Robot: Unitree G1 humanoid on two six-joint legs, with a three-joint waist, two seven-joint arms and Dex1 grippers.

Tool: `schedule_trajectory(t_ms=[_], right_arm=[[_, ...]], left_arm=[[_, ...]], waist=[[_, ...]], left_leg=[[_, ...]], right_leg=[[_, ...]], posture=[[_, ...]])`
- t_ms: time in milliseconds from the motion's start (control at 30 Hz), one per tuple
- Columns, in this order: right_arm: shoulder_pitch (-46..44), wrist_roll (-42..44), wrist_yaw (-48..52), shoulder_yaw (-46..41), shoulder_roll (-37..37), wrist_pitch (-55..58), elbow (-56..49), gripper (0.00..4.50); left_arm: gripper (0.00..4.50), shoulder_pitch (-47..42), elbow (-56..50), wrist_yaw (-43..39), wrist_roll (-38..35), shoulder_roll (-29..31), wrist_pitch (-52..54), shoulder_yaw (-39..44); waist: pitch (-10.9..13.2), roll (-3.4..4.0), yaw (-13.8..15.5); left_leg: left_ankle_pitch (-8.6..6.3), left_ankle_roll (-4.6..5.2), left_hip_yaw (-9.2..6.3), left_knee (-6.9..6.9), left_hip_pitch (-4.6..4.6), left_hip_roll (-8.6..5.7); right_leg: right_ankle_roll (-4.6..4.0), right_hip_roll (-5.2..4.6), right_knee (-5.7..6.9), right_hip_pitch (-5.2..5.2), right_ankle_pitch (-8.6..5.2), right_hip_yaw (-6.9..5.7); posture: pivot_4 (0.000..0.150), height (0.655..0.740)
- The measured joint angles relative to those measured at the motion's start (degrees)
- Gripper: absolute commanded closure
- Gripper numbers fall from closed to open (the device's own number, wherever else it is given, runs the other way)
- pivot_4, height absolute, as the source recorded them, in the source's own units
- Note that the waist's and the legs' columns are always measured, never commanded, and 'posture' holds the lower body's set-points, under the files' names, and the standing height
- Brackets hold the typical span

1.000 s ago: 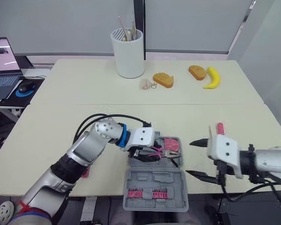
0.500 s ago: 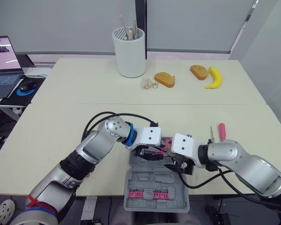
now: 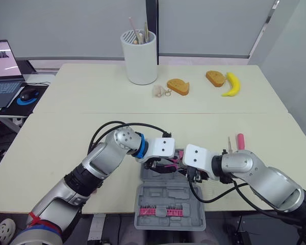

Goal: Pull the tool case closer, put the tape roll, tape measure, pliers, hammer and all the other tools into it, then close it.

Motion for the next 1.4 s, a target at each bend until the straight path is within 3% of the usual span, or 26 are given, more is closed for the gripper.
schedule_trajectory(t_ms=[300,533,833,1000,1200,1400], right_arm=[[-0.03,-1.54,1.79,0.78,0.18,-2.07,0.75,3.18],[-1.48,-2.11,3.15,-0.22,0.08,-4.22,1.65,3.18],[-4.59,-2.11,8.42,-2.3,-3.77,-7.18,2.95,3.18],[-9.25,-4.37,14.79,0.69,-5.55,-10.01,7.47,3.18],[-11.31,-7.8,17.6,6.32,-1.26,-11.17,11.79,3.18],[-12.29,-11.68,18.04,10.16,3.3,-11.24,16.7,3.18]], left_arm=[[1.99,0.8,-0.4,-0.34,-0.96,0.84,0.37,0.14],[0.0,0.96,-0.66,-2.61,-5.5,2.62,1.59,3.52],[0.0,7.94,0.87,-8.63,-13.45,14.01,-6.41,17.6],[0.0,19.04,4.83,-13.82,-15.45,20.09,-17.21,22.64],[0.0,23.0,9.29,-14.14,-15.63,19.83,-29.64,25.87],[0.0,23.98,10.37,-12.58,-15.58,19.29,-33.02,26.04]], waist=[[0.0,0.0,-0.04],[0.0,0.01,-0.15],[0.05,0.08,-0.78],[0.06,0.1,-0.81],[0.08,0.12,-0.46],[0.08,0.12,-0.57]], left_leg=[[0.0,0.0,0.0,0.03,0.0,0.0],[0.0,0.0,-0.01,0.18,0.01,0.01],[0.0,0.0,-0.01,0.19,0.02,0.05],[-0.01,0.0,0.04,0.18,0.06,0.05],[-0.01,0.0,0.04,0.19,0.01,0.04],[-0.01,0.0,0.04,0.19,0.03,0.04]], right_leg=[[0.0,0.0,0.09,-0.02,0.0,0.01],[0.0,0.0,0.26,-0.03,0.0,0.01],[-0.02,-0.04,0.29,-0.07,-0.01,0.02],[-0.02,-0.09,0.28,-0.08,-0.01,0.05],[-0.02,-0.12,0.27,-0.1,0.0,0.04],[-0.02,-0.1,0.33,-0.11,0.0,0.03]], posture=[[0.15,0.74],[0.15,0.74],[0.15,0.74],[0.15,0.74],[0.15,0.74],[0.15,0.74]])
